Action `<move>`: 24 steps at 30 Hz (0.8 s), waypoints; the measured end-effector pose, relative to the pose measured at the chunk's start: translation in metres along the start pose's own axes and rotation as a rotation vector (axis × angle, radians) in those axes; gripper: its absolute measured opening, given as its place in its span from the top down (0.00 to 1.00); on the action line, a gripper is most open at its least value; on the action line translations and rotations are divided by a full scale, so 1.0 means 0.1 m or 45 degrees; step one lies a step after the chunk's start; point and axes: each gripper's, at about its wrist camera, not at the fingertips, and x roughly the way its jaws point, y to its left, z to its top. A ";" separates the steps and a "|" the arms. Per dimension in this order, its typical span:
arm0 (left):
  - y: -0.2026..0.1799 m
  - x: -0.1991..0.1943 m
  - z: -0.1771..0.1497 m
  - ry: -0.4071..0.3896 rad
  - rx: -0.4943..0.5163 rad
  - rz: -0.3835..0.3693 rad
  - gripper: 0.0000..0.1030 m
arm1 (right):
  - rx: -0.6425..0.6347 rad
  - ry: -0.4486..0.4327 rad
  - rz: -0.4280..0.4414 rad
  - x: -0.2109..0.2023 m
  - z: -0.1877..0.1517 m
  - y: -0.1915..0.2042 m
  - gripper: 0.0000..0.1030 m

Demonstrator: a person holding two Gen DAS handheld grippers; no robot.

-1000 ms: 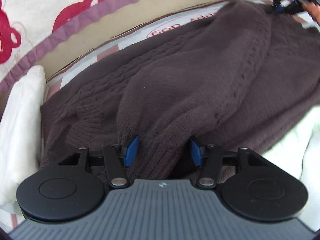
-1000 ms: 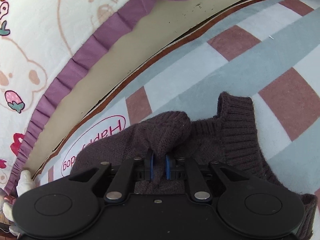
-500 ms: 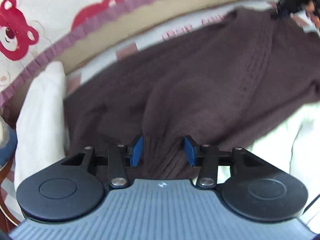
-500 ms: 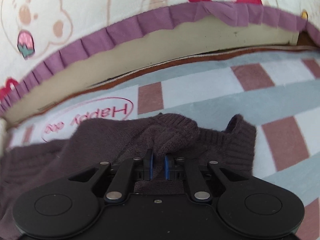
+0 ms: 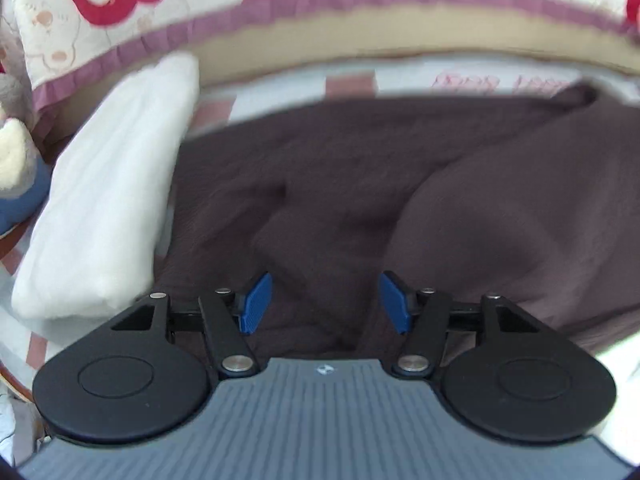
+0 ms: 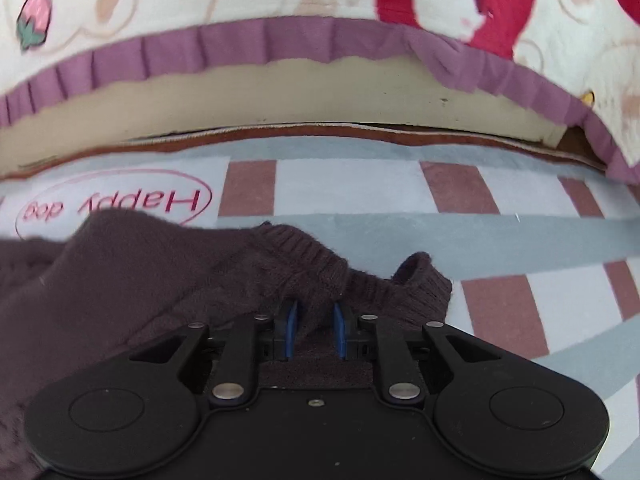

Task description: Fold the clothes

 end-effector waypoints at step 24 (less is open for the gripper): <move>-0.46 -0.06 0.18 -0.216 0.092 0.196 0.44 | 0.044 -0.215 0.246 -0.21 0.00 0.19 0.77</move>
